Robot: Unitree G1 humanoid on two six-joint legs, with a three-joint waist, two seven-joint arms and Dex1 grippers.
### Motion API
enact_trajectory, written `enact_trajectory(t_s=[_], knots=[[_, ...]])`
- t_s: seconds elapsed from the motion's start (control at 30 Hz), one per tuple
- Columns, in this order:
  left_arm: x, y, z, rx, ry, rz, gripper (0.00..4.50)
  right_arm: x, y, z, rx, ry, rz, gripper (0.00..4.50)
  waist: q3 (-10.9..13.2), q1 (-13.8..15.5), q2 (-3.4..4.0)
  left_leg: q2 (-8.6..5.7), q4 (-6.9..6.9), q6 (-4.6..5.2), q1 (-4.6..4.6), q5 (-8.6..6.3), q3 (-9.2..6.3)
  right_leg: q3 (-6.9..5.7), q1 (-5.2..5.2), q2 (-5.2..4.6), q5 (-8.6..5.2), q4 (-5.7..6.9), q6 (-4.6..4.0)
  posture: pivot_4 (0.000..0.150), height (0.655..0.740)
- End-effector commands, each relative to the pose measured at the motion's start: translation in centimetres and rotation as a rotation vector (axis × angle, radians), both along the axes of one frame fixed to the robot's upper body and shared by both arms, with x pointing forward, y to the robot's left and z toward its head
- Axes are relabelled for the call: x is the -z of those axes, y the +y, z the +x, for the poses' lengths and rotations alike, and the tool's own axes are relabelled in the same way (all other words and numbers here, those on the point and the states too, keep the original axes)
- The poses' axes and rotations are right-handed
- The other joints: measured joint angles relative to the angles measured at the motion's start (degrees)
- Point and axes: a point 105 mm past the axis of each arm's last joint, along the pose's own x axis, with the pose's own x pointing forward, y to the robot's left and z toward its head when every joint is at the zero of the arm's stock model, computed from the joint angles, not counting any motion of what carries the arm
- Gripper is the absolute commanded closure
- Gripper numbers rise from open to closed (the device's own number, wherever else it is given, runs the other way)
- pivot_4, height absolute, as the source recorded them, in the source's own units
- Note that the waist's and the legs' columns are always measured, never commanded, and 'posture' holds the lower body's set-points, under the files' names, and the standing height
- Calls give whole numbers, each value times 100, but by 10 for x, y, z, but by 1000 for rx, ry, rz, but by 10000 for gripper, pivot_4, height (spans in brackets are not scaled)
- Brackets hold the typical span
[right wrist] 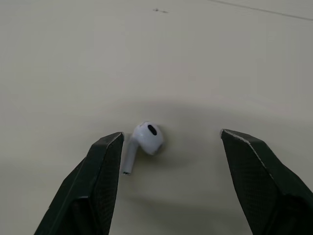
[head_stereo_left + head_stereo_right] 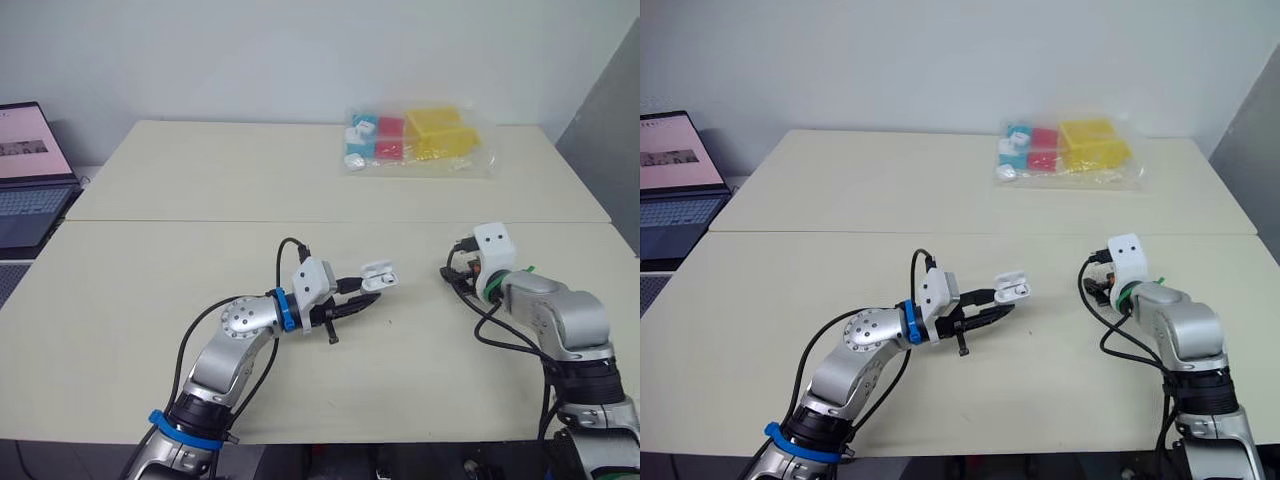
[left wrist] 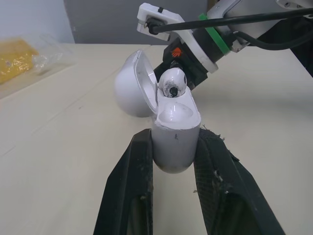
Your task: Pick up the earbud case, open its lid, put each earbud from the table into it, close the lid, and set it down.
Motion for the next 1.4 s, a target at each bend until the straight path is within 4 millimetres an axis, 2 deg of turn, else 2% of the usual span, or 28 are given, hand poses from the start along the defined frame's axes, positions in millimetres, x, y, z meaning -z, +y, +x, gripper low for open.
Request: enact_trajectory(t_s=[0.03, 0.37, 0.5, 0.67, 0.73, 1.03, 1.2, 1.33, 1.4], knots=[[-10, -4, -4, 23, -52, -14, 37202, -13, 5, 9, 6, -68, -10, 12286, 0, -6, 0, 0, 0, 0, 0, 0, 0, 0, 0, 1, 0, 1, 0, 1500, 7400], [-9, -4, -4, 20, -53, -12, 37202, -1, -2, 9, 57, -27, -33, 12286, -1, -6, 1, 1, 1, 0, 2, 0, 1, 0, 1, 0, 0, 1, 0, 1500, 7400], [-8, -5, -5, 19, -53, -13, 37202, 0, 3, 6, 32, -22, -39, 21138, -1, -6, 1, 1, 1, 0, 4, 0, -1, -1, 2, 1, 1, 2, 0, 1500, 7400], [-8, -5, -5, 17, -53, -11, 37202, -1, 6, 3, -9, -27, -74, 39314, -1, 7, 1, 2, 1, 0, 1, 0, -1, 0, 2, -1, 1, 0, 0, 1500, 7400], [-8, -5, -5, 16, -54, -11, 37202, 0, 6, 0, -16, -23, -77, 44810, -1, 10, 0, 1, 1, 0, -1, 0, -3, -4, 4, -2, 1, -4, 1, 1500, 7400], [-8, -4, -4, 14, -55, -11, 37202, -11, 4, -3, -61, -59, -92, 45000, -1, 1, 1, 1, 0, 0, -1, 0, -2, -3, 1, -1, 1, -4, 1, 1500, 7400], [-8, -3, -4, 9, -55, -13, 37202, -31, 21, -5, -175, -154, -10, 45000, -1, 0, 1, 1, -1, 0, -2, 0, -2, -2, 0, 1, 0, -4, 1, 1500, 7400], [-8, -3, -4, 9, -54, -14, 37202, -39, 21, -5, -184, -211, -12, 45000, -1, 0, 1, 1, -1, 0, -1, 0, -1, -4, 0, 2, 0, -5, 1, 1500, 7400], [-8, -3, -4, 9, -54, -14, 37202, -50, 21, -7, -197, -263, -14, 45000, -1, 0, 1, 1, -1, 0, -1, 0, -2, -5, 0, 1, 0, -5, 1, 1500, 7400]])
